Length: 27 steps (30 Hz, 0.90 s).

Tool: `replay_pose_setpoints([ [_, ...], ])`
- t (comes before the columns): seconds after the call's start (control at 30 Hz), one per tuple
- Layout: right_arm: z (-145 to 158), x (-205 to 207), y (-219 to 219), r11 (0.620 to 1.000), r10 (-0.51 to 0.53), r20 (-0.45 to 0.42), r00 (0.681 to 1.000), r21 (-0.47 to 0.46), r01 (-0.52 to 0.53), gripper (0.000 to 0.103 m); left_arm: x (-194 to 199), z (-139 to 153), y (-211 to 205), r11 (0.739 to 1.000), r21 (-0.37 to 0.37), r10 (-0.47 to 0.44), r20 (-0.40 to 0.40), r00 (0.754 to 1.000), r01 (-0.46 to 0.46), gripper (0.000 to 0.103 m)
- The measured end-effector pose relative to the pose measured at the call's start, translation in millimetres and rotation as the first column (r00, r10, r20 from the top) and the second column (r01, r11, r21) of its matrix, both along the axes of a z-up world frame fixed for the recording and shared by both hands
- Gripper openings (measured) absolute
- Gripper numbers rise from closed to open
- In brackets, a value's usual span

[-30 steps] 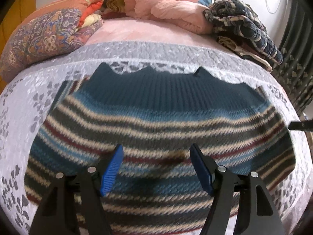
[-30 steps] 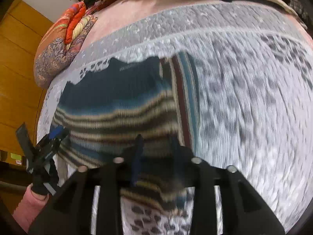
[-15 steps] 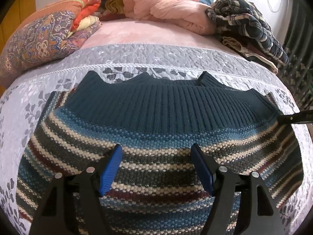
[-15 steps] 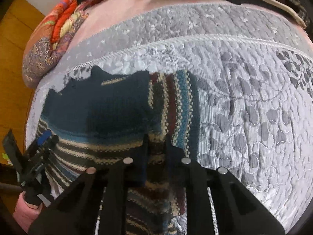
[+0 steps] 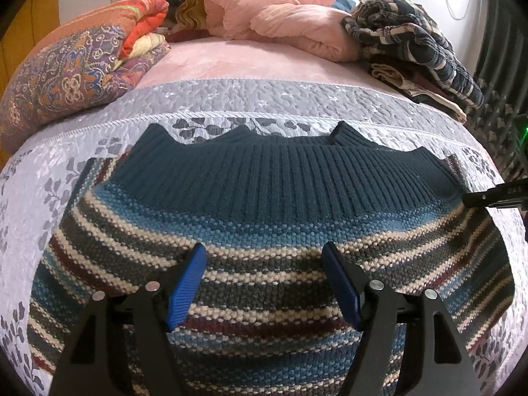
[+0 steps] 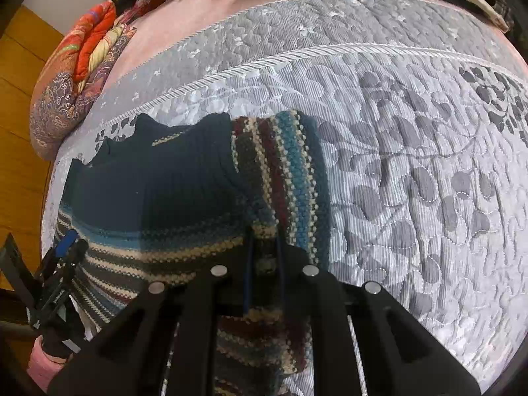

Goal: Fold small clothes

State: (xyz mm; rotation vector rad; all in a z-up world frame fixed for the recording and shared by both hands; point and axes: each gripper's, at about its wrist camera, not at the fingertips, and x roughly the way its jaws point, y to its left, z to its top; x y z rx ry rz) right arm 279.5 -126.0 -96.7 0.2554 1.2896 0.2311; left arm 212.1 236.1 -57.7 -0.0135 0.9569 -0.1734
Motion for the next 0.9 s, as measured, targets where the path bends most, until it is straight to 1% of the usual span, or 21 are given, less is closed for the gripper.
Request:
replay_pose_setpoints([
  [0.1,-0.8,0.0,-0.1,1.000,-0.008,0.001,1.000,0.004,0.008,0.012,-0.5,0.0,0.3,1.000,0.000,0.000,0.001,1.000,0.000,0.073],
  [0.17,2.4,-2.2,-0.1,1.000,-0.009,0.010,1.000,0.009,0.009,0.015,-0.6,0.1,0.4,1.000,-0.001,0.001,0.001,1.000,-0.001,0.073],
  [0.2,5.5,-4.2,0.1,1.000,-0.007,0.018,1.000,0.013,0.007,0.022,-1.2,0.0,0.4,1.000,-0.001,0.001,0.002,1.000,-0.001,0.073],
  [0.23,10.3,-7.5,-0.7,1.000,-0.013,0.024,1.000,0.017,0.012,0.026,-1.1,0.1,0.4,1.000,0.000,0.000,0.002,1.000,0.000,0.073],
  [0.3,19.3,-13.5,-5.0,0.999,-0.028,0.037,0.999,0.028,0.027,0.050,-1.6,0.3,0.7,1.000,0.000,-0.001,0.004,1.000,0.001,0.073],
  [0.33,26.4,-18.8,-9.0,0.999,-0.032,0.056,0.998,0.034,0.030,0.053,-1.8,0.4,0.6,1.000,0.000,-0.001,0.005,1.000,0.001,0.073],
  [0.4,31.9,-24.4,-14.2,0.999,-0.033,0.062,0.997,0.041,0.031,0.056,-2.0,0.6,1.1,1.000,-0.002,-0.001,0.006,1.000,0.001,0.073],
  [0.5,31.4,-32.8,-25.0,0.994,-0.044,0.037,0.998,0.100,0.041,0.065,-2.1,0.8,0.6,1.000,-0.004,-0.003,0.006,1.000,0.003,0.073],
  [0.53,27.8,-34.9,-28.4,0.992,-0.049,0.020,0.999,0.120,0.046,0.066,-2.6,1.4,0.3,1.000,-0.004,-0.004,0.007,1.000,0.004,0.073],
  [0.67,12.8,-39.1,-31.2,0.987,-0.039,-0.028,0.999,0.154,0.043,0.066,-3.0,3.3,-0.5,1.000,-0.008,-0.006,0.009,1.000,0.006,0.073],
  [0.8,1.4,-42.0,-25.5,0.987,-0.013,-0.050,0.999,0.160,0.021,0.066,-1.9,3.6,-1.6,1.000,-0.010,-0.008,0.011,1.000,0.008,0.073],
  [0.83,-2.8,-42.2,-22.8,0.986,-0.004,-0.058,0.998,0.164,0.013,0.066,-1.7,3.3,-2.0,1.000,-0.010,-0.009,0.010,1.000,0.009,0.073],
  [0.9,-11.0,-42.0,-16.9,0.987,0.008,-0.072,0.997,0.160,0.003,0.062,-0.7,1.5,-3.0,1.000,-0.009,-0.012,0.005,1.000,0.012,0.073],
])
